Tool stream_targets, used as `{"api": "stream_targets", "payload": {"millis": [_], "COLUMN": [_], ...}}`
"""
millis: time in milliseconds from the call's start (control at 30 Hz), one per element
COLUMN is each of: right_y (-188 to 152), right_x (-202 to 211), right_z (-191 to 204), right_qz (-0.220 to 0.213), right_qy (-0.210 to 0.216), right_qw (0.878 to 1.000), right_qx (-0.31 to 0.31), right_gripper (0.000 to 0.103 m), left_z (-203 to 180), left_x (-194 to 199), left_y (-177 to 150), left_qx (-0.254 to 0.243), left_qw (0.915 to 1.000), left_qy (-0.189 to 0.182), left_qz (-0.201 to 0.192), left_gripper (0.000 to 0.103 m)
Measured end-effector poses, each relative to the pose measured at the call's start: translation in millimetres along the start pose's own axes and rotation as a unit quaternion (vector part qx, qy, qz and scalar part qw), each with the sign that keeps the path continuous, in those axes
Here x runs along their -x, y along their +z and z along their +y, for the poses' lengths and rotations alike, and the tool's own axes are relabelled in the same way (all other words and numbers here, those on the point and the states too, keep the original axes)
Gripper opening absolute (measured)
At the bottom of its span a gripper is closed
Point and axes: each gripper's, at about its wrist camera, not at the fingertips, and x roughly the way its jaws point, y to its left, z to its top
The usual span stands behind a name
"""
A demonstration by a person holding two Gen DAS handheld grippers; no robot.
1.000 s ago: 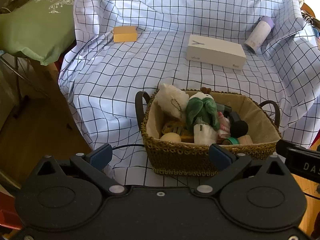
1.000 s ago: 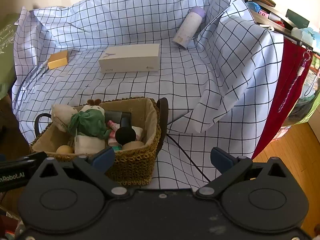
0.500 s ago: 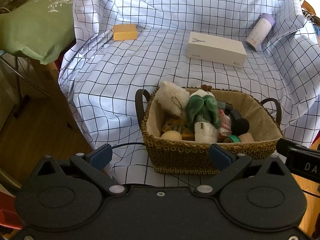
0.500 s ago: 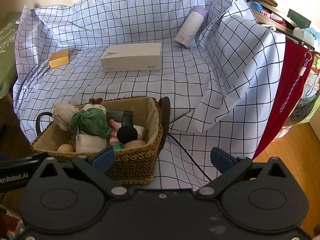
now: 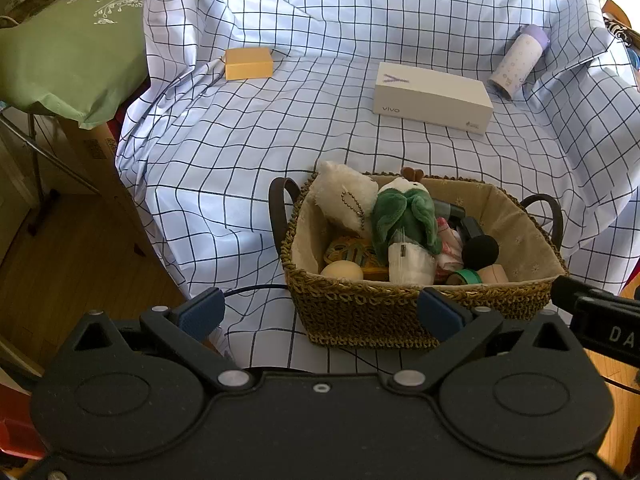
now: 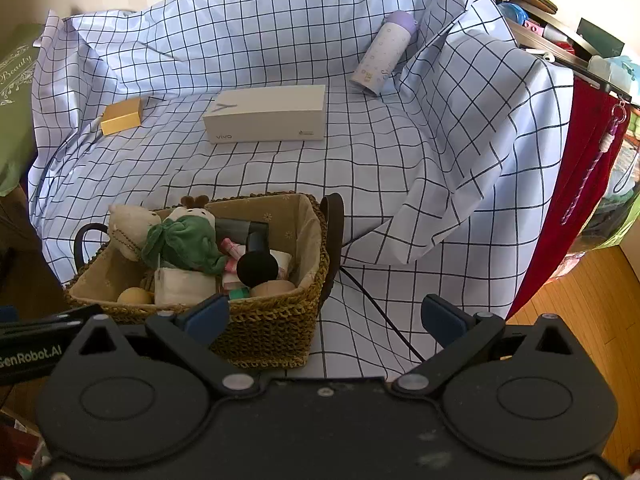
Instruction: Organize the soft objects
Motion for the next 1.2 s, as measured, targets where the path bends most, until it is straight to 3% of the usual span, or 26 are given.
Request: {"api": "stream_targets", "payload": {"millis": [1200], "right_y": [-0.6], "right_x": [0.5], "right_z": [3.1], "right_qz": [0.001], "right_qy": [0.0], "right_qw": [1.0], "right_qx": [0.0], "right_gripper": [0.103], "left_z": [0.7], "left_x": [-0.5], "left_y": [-1.7], "left_qx": [-0.002], "left_qw": [1.0], "left_qy": [0.0], "left_qz": [0.002], "left_gripper": [0.099]}}
